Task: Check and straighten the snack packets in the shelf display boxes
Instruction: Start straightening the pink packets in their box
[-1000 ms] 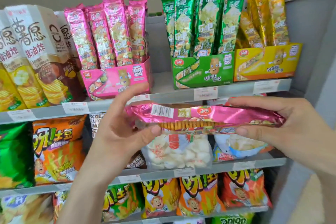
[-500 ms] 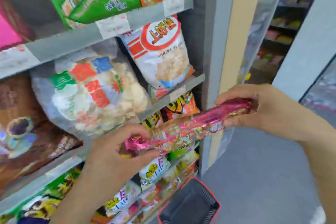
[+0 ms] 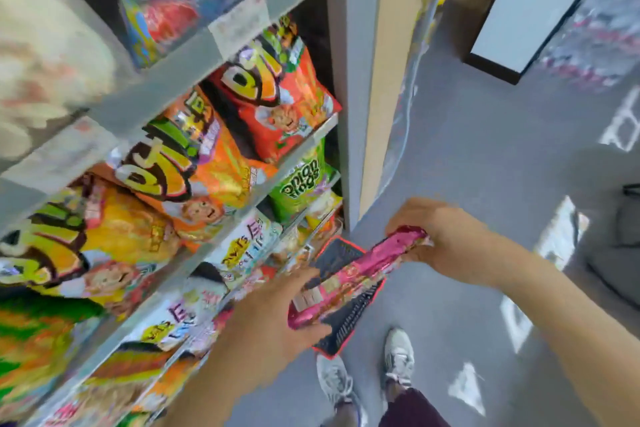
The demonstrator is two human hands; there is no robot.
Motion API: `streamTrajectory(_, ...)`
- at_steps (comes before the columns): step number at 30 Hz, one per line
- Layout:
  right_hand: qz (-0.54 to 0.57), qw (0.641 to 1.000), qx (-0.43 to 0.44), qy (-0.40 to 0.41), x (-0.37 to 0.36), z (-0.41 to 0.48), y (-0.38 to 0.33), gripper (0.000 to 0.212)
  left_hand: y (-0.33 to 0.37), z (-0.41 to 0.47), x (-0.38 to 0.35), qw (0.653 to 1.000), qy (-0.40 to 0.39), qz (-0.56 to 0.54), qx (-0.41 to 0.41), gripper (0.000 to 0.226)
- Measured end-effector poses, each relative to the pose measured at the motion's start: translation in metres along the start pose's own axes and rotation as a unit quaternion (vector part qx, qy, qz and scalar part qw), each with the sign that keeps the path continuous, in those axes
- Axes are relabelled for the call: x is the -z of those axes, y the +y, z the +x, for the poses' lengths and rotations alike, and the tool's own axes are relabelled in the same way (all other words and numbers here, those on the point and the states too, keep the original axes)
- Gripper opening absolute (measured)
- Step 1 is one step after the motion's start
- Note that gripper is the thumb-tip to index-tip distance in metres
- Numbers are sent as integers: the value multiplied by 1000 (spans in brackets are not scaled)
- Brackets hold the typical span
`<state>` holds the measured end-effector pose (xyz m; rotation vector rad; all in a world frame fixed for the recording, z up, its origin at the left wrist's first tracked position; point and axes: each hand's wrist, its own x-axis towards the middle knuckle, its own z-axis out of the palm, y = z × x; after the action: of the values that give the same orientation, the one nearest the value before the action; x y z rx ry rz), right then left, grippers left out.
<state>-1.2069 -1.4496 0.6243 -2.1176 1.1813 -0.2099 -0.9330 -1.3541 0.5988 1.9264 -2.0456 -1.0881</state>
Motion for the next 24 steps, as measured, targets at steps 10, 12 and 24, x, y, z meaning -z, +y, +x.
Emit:
streamTrajectory(10, 77, 991, -100, -51, -203, 59, 175, 48, -123, 114, -202, 982, -55, 134, 122, 25)
streamTrajectory(12, 75, 984, -155, -54, -229, 57, 199, 60, -150, 124, -223, 980, -37, 117, 154, 24)
streamTrajectory(24, 51, 936, -349, 11, -474, 104, 401, 69, -376, 266, -495, 955, -84, 163, 232, 17)
